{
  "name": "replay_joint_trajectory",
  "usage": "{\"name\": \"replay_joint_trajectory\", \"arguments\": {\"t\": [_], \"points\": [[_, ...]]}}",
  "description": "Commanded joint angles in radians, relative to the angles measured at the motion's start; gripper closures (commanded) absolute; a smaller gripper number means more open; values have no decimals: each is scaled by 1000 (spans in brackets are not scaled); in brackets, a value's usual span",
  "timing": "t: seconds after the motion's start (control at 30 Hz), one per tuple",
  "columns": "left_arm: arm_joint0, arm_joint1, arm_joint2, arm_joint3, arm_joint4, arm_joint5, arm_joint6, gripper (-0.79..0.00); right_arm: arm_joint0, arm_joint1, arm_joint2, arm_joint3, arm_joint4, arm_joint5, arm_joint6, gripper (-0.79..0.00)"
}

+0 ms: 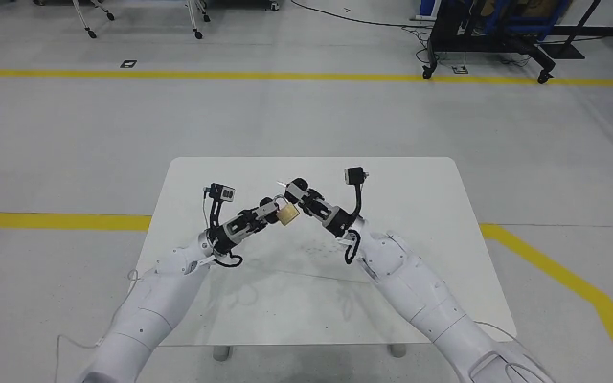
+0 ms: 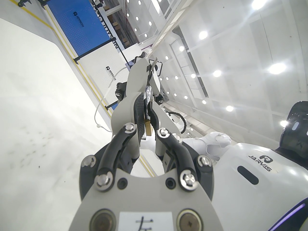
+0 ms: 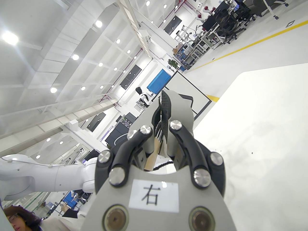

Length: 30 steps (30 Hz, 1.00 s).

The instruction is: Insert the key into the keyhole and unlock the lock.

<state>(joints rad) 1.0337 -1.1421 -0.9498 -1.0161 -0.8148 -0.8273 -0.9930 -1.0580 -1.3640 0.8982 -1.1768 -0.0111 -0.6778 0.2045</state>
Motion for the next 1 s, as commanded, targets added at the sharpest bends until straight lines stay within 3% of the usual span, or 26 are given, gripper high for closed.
{"name": "replay_joint_trajectory", "arguments": {"t": [0.0,0.23,0.47,0.57,0.7,0.87,0.97], "points": [[-3,0,3,5,0,0,0,0,0,-1,3,0,0,4,0,0],[-27,11,15,48,163,-59,59,0,-15,9,74,14,9,-23,-27,0],[-113,5,68,156,419,-27,57,0,-108,51,244,-38,-8,-57,-46,0],[-136,-6,83,170,577,-46,183,0,-157,66,297,-79,-34,-55,-42,0],[-137,-14,74,162,874,-48,481,0,-199,75,330,-111,-42,-53,-27,0],[-80,-8,34,119,1260,71,896,0,-205,77,338,-96,-24,-58,-6,0],[-43,1,14,100,1413,164,1027,0,-197,76,335,-79,-11,-66,4,0]]}}
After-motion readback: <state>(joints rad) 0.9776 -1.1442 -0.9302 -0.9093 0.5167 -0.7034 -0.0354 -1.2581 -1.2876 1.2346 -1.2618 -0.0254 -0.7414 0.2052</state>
